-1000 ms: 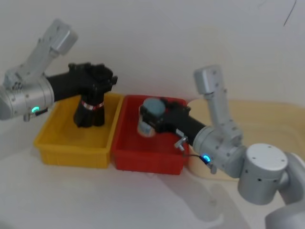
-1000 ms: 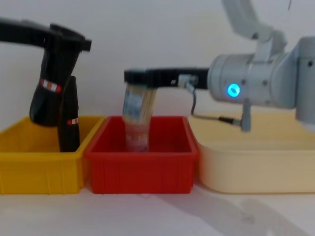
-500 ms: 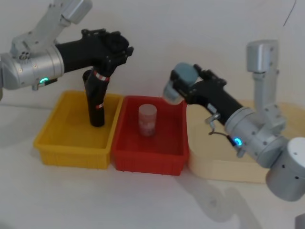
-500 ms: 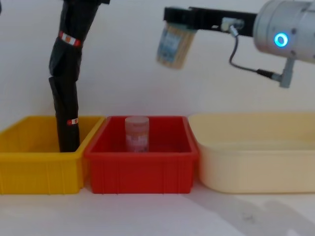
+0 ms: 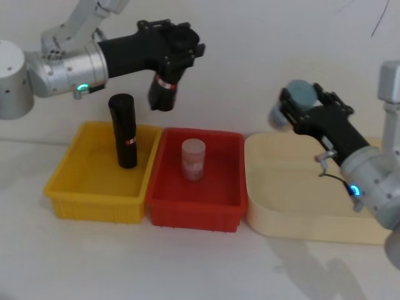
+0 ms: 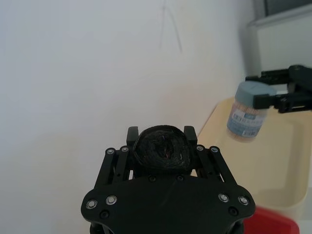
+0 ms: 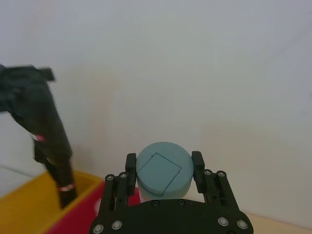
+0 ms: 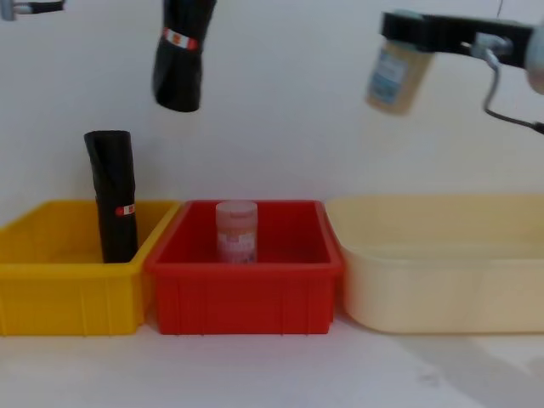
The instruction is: Pick up the garbage bag with the one hand and transfer it to the other hand.
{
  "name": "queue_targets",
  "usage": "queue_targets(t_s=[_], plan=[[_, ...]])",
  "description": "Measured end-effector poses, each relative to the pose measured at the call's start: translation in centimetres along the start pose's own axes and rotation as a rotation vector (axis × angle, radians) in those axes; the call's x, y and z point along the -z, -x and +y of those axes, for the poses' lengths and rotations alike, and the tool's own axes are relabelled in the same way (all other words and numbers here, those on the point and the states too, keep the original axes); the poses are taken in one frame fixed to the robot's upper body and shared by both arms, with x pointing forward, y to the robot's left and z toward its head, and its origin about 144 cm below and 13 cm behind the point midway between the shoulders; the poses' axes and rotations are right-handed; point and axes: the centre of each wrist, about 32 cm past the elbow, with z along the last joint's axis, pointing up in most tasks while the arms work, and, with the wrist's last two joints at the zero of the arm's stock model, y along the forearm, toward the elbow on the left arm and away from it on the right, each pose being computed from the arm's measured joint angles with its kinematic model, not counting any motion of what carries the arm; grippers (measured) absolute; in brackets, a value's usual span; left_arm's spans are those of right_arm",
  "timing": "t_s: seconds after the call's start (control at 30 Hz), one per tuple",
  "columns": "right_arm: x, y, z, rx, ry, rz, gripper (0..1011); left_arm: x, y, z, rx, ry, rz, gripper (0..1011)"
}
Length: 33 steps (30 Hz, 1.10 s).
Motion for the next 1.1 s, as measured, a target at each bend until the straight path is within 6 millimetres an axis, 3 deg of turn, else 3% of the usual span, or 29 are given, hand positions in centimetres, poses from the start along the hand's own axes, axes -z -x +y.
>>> queue_targets(t_s=[0.57,0.97,1.1], plan=[[2.4,-4.2,-1.6,0.156,0.071,-0.03,663,3.4,-3.8,-7.3,0.19,0.207,0.089,533],[3.1,-5.4,-1.9,0.188,0.087,-0.029,666,4.0,-4.0,-9.5,0.248,0.257,0.103,533],[3.2,-5.7,-1.9,0.195,0.091,-0.027,790,4.1,-4.0,-9.9,0.26,0.265,0.103,533]])
